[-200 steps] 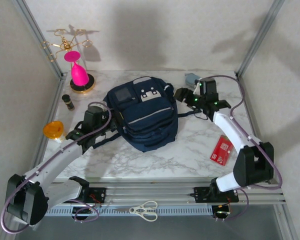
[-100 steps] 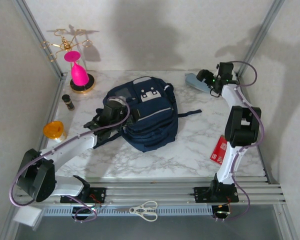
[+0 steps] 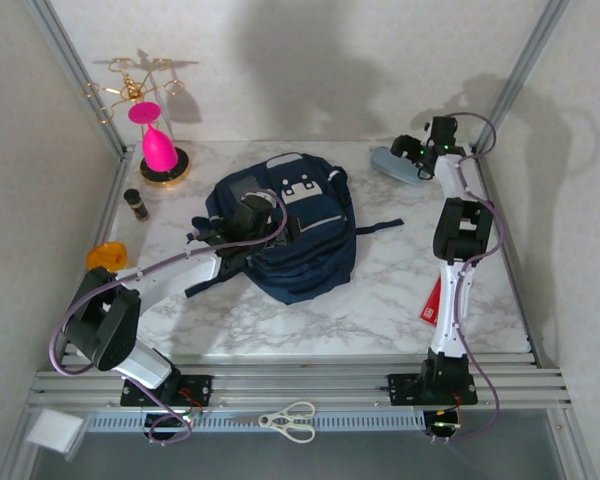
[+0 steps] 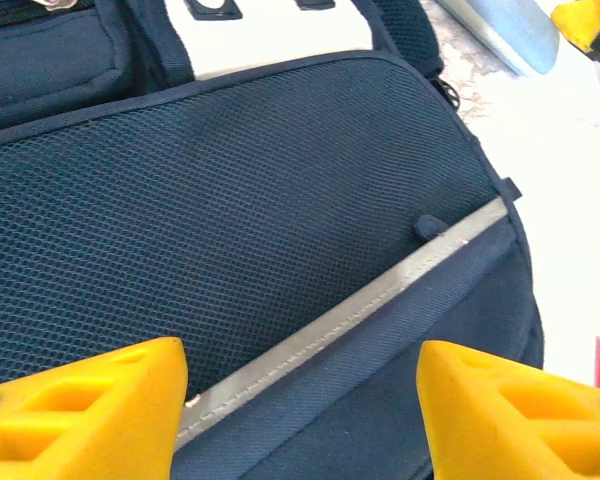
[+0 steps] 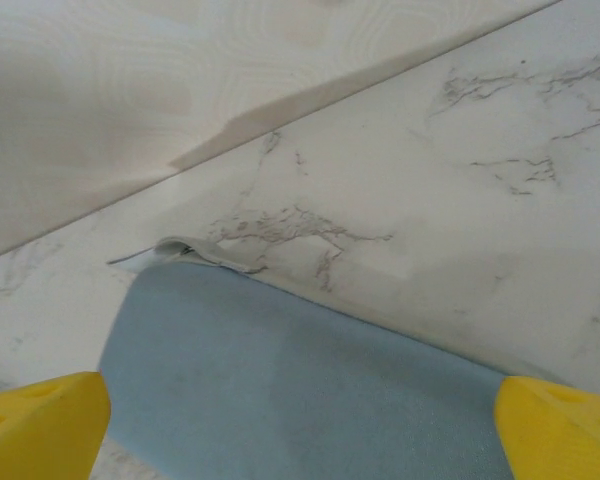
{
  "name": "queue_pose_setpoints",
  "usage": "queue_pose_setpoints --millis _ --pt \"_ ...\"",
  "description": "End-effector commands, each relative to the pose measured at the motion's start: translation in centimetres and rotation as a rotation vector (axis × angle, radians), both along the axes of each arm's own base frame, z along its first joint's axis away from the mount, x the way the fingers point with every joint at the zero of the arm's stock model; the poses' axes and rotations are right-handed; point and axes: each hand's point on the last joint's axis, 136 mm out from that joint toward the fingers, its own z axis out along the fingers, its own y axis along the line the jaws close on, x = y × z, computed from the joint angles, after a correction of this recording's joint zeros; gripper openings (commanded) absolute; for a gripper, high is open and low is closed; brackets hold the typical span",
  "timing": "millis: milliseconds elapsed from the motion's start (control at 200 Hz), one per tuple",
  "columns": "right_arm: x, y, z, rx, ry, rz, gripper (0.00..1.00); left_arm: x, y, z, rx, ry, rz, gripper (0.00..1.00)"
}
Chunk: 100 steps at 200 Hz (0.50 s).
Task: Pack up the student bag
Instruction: Rotate the glasses case at the top-right of the table.
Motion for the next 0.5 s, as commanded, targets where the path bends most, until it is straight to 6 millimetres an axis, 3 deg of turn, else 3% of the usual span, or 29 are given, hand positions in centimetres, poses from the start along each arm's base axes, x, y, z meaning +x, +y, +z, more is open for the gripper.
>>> queue_pose_setpoints --millis 0,245,401,496 --pt "-0.7 0.9 -0.6 0.007 0.043 0.062 0.99 0.9 0.1 0.6 0.032 -0.036 0.025 0.63" --pt "-5.8 5.5 -1.2 -0.076 0.097 0.111 0.99 1.0 0.5 0.5 0.061 -0.040 0.032 0.66" --pt "-9.2 7.0 1.4 -0.127 0.069 0.065 0.96 0.5 1.0 1.0 0.058 -0.051 0.034 0.67" --pt "-10.2 6.2 2.6 -0.142 0.064 0.003 0.98 0.0 1.4 1.3 0.058 -0.060 0.038 0.68"
